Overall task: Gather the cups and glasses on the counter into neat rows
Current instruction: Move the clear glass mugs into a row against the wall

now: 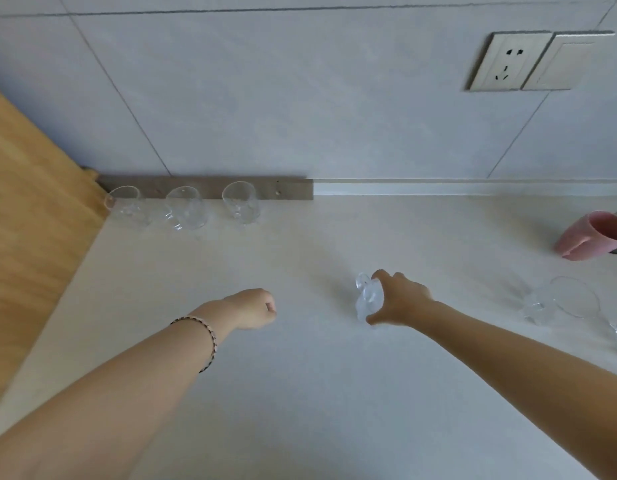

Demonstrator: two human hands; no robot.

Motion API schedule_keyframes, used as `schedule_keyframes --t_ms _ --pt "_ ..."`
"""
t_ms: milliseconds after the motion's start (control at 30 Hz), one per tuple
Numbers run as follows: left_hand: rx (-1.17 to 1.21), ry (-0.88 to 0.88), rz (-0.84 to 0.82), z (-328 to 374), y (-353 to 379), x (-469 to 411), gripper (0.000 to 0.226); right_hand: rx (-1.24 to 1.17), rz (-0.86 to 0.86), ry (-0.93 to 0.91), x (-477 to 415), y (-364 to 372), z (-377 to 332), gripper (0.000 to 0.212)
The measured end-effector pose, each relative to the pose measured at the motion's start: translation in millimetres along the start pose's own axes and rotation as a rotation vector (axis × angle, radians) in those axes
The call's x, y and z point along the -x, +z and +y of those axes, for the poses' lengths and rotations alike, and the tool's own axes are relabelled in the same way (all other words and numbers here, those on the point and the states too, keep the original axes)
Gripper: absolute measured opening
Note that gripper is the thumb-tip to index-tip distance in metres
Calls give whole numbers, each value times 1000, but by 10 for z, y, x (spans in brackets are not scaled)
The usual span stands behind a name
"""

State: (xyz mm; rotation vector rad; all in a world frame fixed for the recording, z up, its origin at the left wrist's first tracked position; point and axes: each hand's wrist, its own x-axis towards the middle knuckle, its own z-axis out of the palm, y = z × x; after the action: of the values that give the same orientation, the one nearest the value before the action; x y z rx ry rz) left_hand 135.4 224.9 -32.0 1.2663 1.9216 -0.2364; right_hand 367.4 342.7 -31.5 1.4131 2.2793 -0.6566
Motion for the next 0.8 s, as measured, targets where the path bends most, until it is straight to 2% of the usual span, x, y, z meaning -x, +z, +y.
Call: schedule_keyframes --t_ms 167,367,700,800 --pt "2 -6 7 -701 -388 -207 10 -114 64 17 -607 -197 -841 81" --pt "26 -7 11 -1284 -714 -506 17 -119 171 66 -1303 -421 -1530 80" --pt "104 44 -26 -1594 -866 -943 32 -157 207 180 -1886 -537 -1840 76" --pt "91 52 -31 -1610 -838 -962 33 -173 190 172 -1823 -494 -1802 88"
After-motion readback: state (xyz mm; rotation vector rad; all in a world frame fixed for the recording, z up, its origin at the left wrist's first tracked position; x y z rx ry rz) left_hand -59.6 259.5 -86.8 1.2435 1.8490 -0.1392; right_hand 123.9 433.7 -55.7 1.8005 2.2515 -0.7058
